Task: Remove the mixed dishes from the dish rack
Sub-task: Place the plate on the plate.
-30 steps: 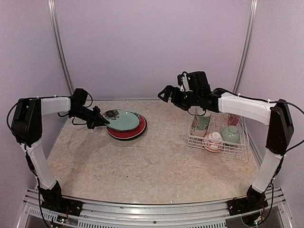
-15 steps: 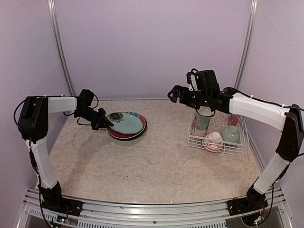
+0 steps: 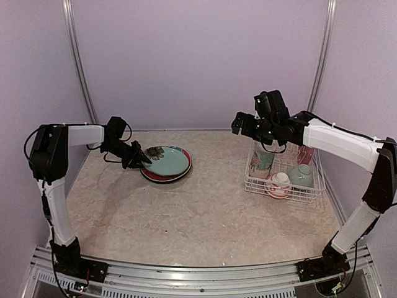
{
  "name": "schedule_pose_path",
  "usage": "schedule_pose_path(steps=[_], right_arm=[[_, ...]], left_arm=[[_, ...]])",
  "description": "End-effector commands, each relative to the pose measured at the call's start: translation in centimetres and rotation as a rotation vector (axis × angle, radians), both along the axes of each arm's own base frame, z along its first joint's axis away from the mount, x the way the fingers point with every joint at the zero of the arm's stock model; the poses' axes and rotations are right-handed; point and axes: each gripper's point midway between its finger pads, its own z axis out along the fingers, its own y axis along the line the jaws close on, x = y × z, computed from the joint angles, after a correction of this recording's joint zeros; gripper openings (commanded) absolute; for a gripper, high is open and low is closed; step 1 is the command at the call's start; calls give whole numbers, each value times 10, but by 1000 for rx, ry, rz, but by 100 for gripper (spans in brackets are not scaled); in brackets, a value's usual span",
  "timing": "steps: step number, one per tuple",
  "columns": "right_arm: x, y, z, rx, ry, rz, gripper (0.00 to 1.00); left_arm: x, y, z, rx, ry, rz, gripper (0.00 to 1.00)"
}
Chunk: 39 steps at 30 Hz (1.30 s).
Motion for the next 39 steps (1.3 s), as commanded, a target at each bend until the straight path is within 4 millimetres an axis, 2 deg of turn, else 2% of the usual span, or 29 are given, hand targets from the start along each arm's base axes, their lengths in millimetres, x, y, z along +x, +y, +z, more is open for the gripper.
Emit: schedule_pose_path(steps=[1,8,12,15,22,28,34,37,39], right_arm=[[-9,-27,32,-26,-56,-67,100],[-40,-47,68,10,-254,-15,100],[-55,-58,77,13,-272,-16,100],[-62,-57,73,6,-227,10,100],[-80,-52,44,-53,-71,104,100],[-90,-55,43,-160,-31,170,100],[-86,-62,42,-302,-20,195,100],[-75,-78,31,-417,-19,136,100],[-66,-87,22,-460,-9,108,100]], left_arm=[[3,-1,-5,35,-1,-14,25],[4,8,-13,99,14,-2,39],[5,13,-16,138,14,0,51],[5,15,-18,166,17,-4,58],[4,20,-22,224,13,-16,70],[4,25,-21,280,-3,-26,79],[-2,26,-31,321,16,-39,83],[-5,23,-29,329,4,-52,86],[-8,23,-26,340,-19,-57,92]])
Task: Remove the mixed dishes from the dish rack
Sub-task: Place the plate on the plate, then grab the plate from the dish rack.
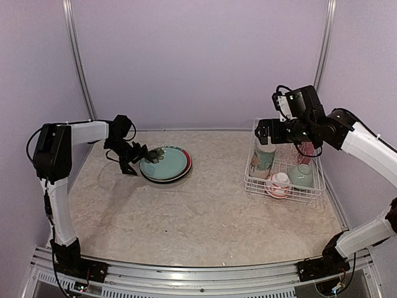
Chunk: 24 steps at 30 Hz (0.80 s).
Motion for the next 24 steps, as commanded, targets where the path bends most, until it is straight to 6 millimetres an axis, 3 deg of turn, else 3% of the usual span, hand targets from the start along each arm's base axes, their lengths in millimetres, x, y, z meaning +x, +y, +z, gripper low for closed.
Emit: schedule_pose_path(steps=[1,6,10,13,14,19,24], right_arm=[[19,-27,-27,-188,21,-68,100],[46,-36,-44,-260,38,-101,100],[74,-74,-59,-344,120,-210,100],[87,-109,-56,-408,181,-317,100],[91,-128,-47,-419,229,-383,100],[95,-143,-38,-400,279,-481,100],[108,-173,-32,-429,225,-630,100]], left_arm=[[-12,0,-2,45,-18,-34,93],[-28,3,34,41,-102,-48,99],[-38,4,70,33,-170,-50,99],[-41,2,99,35,-217,-63,99],[-43,-3,126,20,-241,-78,99],[-53,-29,162,-19,-351,-184,99],[-63,-29,186,28,-440,-194,99]])
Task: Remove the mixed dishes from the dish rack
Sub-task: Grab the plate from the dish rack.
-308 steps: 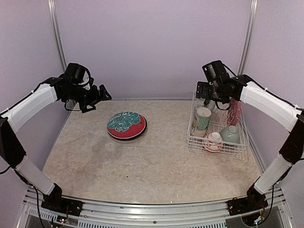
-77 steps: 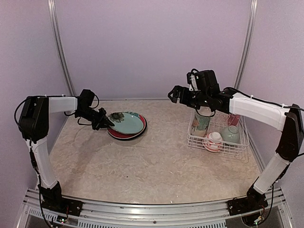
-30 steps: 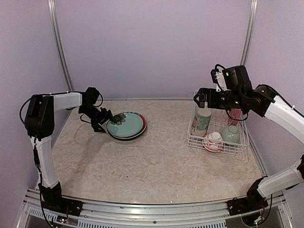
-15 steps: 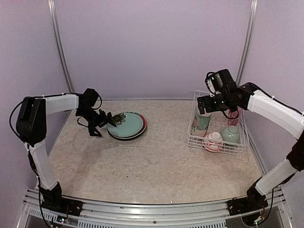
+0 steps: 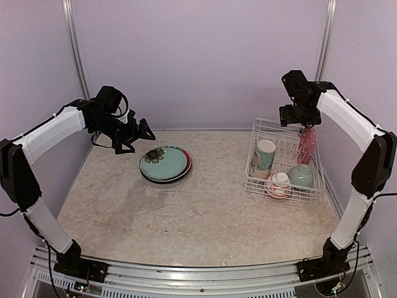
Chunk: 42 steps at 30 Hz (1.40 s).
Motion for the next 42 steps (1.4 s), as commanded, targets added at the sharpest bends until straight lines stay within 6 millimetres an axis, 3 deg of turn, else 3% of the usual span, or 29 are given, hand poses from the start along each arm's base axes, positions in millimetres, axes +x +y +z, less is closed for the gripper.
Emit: schedule_pose_path(steps=[1,5,9,11,17,22,27,42], right_arm=[[3,-31,-6,-46,16,-131,100],[13,-47,5,-49,28,-187,100],[11,-66,4,-94,62,-220,100],[9,-78,-7,-88,96,-227,99],[2,-104,-47,-122,174,-265,94],[3,-102,-77,-91,179,-274,85],[5,-103,-89,-100,172,-297,72],[26,-114,-89,-238,167,-430,43]], left_arm=[[-14,6,31,44,-97,-11,99],[-36,0,62,-66,-195,-39,99],[-50,-9,109,-188,-317,-51,99],[-46,-12,129,-225,-354,-43,99],[-27,-17,154,-231,-421,-19,99],[-31,-23,142,-248,-417,-77,99],[-41,-18,131,-194,-446,-90,99],[-35,-18,117,-154,-408,-115,99]])
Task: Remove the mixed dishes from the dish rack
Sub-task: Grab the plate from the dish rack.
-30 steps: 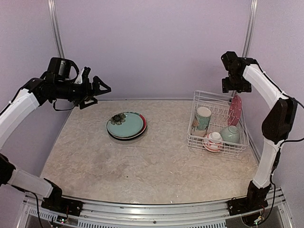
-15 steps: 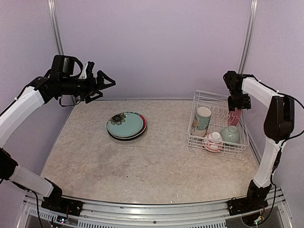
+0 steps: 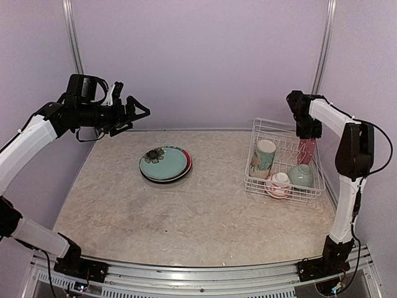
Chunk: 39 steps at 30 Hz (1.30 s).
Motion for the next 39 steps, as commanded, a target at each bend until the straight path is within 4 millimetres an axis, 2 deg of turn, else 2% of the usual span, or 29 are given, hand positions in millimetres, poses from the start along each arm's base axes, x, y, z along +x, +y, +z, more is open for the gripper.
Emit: schedule_pose_path(steps=[1,10,17,26,39], right_arm=[[-3,-6,2,-91,18,-64,41],[1,-2,-2,-92,25,-57,16],[1,0,27,-155,9,-50,1],[-4,0,62,-207,-20,-41,0],[-20,-3,93,-303,-7,-45,0]], left_arm=[[1,-2,-3,18,7,-23,99],[3,-5,-8,14,26,-35,99],[9,1,-11,-8,47,-24,99],[12,-2,-18,-22,79,-39,99],[16,-2,-25,-24,99,-35,99]])
